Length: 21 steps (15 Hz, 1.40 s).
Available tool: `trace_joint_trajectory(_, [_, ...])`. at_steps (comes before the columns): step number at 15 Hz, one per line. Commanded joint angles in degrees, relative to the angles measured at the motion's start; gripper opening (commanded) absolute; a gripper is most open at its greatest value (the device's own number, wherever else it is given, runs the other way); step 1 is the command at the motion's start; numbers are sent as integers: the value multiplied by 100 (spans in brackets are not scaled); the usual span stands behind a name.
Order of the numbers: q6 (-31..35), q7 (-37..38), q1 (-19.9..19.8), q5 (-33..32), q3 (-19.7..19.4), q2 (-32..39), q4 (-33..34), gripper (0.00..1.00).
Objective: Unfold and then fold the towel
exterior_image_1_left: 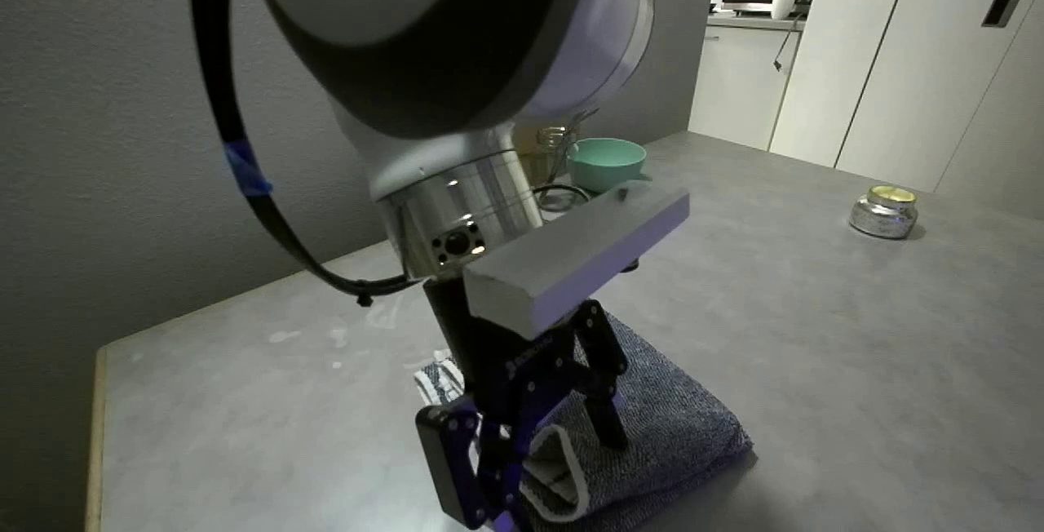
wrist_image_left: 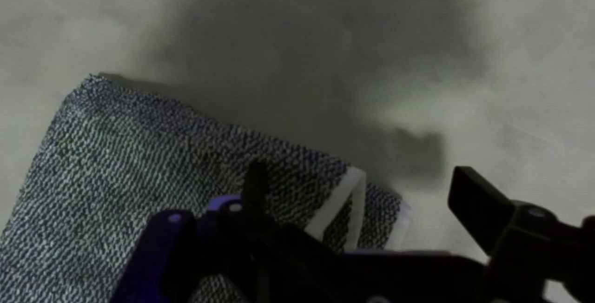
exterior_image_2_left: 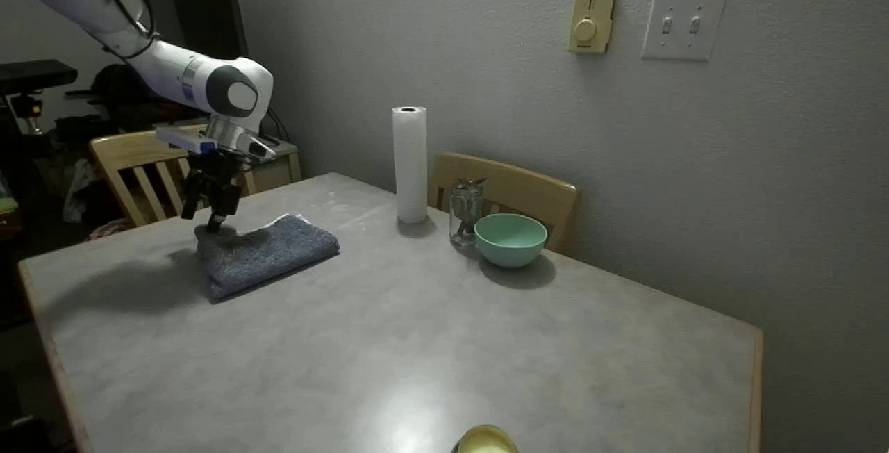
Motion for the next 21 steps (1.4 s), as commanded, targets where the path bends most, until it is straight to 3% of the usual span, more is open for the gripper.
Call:
trace_joint_trajectory(1, [77,125,-101,206,-43,-361,-694,100])
trace_joint_trajectory(8, [-48,391,-78,112,-148,-465,-901,100])
trace_joint_trajectory(14, [254,595,103,-356,-336,-502,-799,100])
trace_joint_trajectory(21, [613,548,110,-529,-296,-467,-760,100])
